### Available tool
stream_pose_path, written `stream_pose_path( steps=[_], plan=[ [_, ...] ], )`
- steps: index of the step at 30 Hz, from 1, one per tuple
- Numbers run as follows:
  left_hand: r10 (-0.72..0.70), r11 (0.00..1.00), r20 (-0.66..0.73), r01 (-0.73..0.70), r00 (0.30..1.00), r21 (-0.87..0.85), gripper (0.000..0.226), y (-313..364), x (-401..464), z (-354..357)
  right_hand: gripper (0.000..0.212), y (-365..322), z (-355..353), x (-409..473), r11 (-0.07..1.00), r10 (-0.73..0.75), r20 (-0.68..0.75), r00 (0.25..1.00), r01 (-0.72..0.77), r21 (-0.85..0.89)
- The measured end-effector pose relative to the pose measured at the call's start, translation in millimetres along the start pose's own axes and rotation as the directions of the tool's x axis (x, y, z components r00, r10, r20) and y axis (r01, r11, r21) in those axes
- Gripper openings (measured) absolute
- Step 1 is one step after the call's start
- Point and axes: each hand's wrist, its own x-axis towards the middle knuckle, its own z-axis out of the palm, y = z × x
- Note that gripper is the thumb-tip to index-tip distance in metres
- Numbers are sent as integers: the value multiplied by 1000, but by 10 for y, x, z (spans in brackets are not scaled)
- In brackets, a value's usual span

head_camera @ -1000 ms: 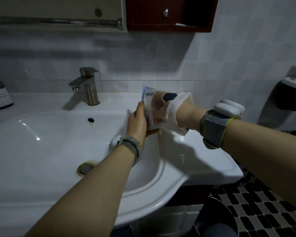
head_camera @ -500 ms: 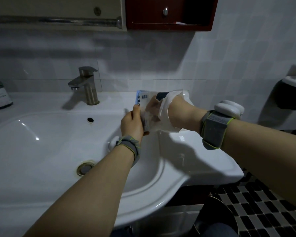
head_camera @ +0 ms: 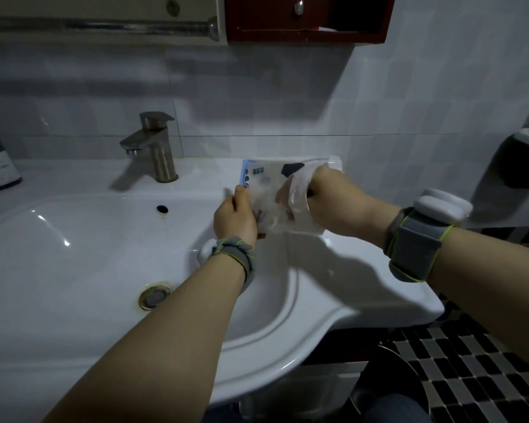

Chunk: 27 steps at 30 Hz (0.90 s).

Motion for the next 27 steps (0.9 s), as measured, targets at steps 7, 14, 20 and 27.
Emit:
stream_pose_path(
  steps=[7,14,20,27],
  plan=[
    [-172,975,48,177,984,-136,47,4,-20,3,25,195,157,10,959,129,-363,923,-22,284],
    [-248,952,85,259,965,-161,48,43,-49,33,30,200,42,40,903,213,-416,884,-16,429],
    [-273,942,62,280,960,-185,50,20,-20,4,23,209,-37,1,819,309,-335,890,-70,570],
    [-329,914,75,337,941,-226,39,-1,13,-53,11,405,-134,24,475,439,-170,883,-67,878]
  ],
)
